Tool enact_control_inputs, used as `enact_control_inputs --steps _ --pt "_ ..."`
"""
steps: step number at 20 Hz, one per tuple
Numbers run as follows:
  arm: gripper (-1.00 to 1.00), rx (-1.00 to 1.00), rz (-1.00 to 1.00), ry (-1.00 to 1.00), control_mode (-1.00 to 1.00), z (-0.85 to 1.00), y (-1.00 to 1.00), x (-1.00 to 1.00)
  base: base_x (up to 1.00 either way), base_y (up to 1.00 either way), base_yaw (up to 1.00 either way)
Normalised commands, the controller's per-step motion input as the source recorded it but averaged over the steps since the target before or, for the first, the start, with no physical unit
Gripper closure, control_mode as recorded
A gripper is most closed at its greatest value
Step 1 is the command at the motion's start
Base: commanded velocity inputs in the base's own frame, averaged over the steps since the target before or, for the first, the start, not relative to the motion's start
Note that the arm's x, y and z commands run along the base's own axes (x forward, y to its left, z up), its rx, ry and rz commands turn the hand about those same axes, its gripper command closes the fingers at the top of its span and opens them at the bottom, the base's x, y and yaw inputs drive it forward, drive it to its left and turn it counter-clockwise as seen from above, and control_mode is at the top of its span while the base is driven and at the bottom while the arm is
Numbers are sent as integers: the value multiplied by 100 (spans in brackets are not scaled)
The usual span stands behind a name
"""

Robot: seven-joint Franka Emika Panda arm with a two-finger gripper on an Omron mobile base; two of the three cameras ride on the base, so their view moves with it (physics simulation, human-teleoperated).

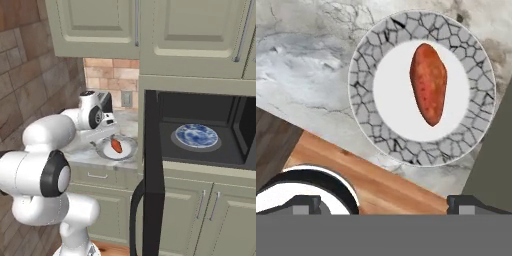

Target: Pick the sweet potato from the counter and place it in the microwave.

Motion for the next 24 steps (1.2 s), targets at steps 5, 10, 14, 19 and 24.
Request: enact_control_inputs --steps 5,10,14,19,24 --pt "-100 0 6 17 -100 -30 -6 27 0 0 0" --pt "-100 0 5 13 -100 -38 0 30 0 0 0" --pt "-100 0 4 2 -100 -24 0 23 0 0 0" --pt "-100 0 3 1 -100 -14 -4 32 0 0 0" --pt "-100 0 3 4 -100 -17 -10 35 0 0 0"
